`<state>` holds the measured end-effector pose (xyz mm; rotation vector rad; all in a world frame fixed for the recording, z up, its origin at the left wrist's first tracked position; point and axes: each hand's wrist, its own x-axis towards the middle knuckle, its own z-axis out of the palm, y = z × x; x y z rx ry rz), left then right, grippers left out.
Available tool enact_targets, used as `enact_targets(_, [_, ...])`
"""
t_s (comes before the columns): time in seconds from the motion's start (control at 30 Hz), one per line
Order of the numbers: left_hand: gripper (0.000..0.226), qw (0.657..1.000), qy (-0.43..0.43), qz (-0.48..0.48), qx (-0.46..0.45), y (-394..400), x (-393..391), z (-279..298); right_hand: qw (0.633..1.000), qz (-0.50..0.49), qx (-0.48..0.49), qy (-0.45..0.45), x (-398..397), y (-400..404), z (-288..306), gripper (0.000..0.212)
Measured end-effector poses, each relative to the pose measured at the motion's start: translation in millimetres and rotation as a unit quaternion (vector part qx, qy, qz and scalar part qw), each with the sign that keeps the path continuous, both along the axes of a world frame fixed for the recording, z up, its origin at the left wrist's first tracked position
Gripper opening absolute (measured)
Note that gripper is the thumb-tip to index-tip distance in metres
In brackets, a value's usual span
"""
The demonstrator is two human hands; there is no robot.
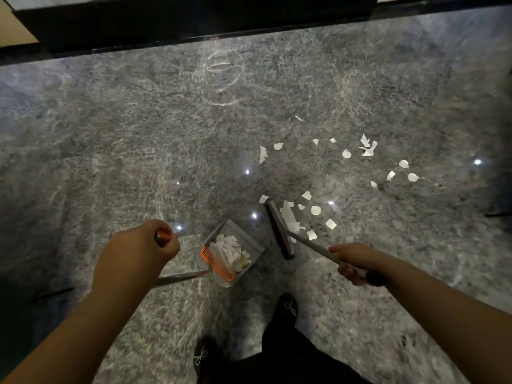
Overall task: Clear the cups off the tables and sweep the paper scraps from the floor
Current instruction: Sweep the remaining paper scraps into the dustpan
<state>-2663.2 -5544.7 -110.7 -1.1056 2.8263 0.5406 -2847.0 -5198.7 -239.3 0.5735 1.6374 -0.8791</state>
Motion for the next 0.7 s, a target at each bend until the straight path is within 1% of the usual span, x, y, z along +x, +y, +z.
enact_targets(0.13, [0.011, 1.0, 0.016, -0.014, -0.002, 25, -48, -1, 0.999, 0.0, 0.037, 0.029, -58, 24, -8, 0.028])
enact_targets(0.23, [0.01, 0.999, 0.024, -0.025, 0.0, 35, -78, 1, 0.996, 0.019, 0.055, 0.067, -89, 38, -16, 0.034])
enact_targets(0.3, [0.011, 0.999, 0.023, -0.032, -0.004, 40, -96, 1, 0.994, 0.045, 0.051, 0.09, -107, 47, -20, 0.039])
enact_targets(0.37, [0.011, 0.999, 0.029, -0.042, -0.011, 42, -113, 1, 0.991, 0.062, 0.042, 0.107, -120, 55, -22, 0.04])
enact_targets(0.57, [0.014, 0.996, 0.035, -0.075, -0.033, 37, -153, 4, 0.992, 0.021, 0.01, 0.126, -131, 69, -16, 0.033])
enact_targets(0.7, [0.014, 0.994, 0.037, -0.094, -0.041, 30, -170, 8, 0.992, -0.059, -0.043, 0.1, -125, 59, -2, 0.031])
